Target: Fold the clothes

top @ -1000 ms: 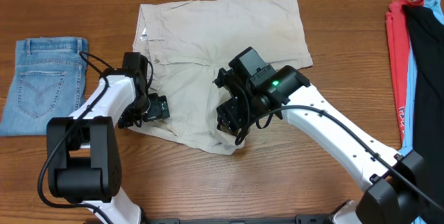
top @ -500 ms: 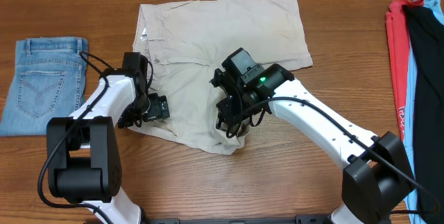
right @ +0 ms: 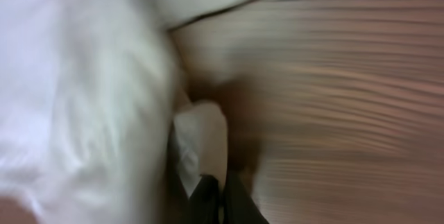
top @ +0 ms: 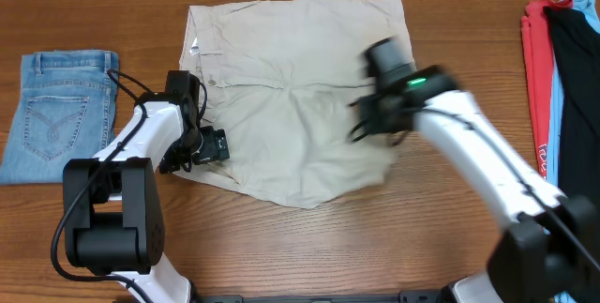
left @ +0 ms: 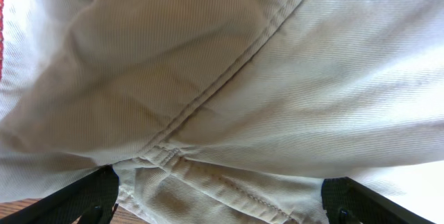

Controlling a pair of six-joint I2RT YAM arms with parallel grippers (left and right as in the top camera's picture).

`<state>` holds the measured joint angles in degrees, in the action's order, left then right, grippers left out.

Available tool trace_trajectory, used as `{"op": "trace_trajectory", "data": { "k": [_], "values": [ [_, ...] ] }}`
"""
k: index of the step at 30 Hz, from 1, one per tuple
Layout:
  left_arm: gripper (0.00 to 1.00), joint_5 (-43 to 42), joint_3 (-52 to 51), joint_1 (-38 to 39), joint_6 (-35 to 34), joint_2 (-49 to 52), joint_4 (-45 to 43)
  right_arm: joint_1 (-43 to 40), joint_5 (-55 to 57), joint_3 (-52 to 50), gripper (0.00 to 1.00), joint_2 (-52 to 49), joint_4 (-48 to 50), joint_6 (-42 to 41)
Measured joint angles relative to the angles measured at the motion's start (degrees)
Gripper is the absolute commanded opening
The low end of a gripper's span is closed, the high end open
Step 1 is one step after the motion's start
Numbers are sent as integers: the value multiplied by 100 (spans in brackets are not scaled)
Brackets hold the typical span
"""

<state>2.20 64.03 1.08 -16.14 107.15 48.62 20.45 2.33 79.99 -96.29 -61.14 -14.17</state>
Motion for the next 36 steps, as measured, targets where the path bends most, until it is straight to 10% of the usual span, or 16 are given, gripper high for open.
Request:
{"op": "trace_trajectory", "data": {
  "k": [14, 22, 36],
  "values": [
    [97, -166, 7, 4, 0, 17, -13, -1582, -164, 48, 6, 201, -809, -195],
    [97, -184, 7, 4, 0, 17, -15, -1786, 155, 48, 41, 201, -317, -214],
    [97, -188, 7, 4, 0, 17, -17, -1794, -459, -216, 42, 129, -1001, -227]
  ]
}}
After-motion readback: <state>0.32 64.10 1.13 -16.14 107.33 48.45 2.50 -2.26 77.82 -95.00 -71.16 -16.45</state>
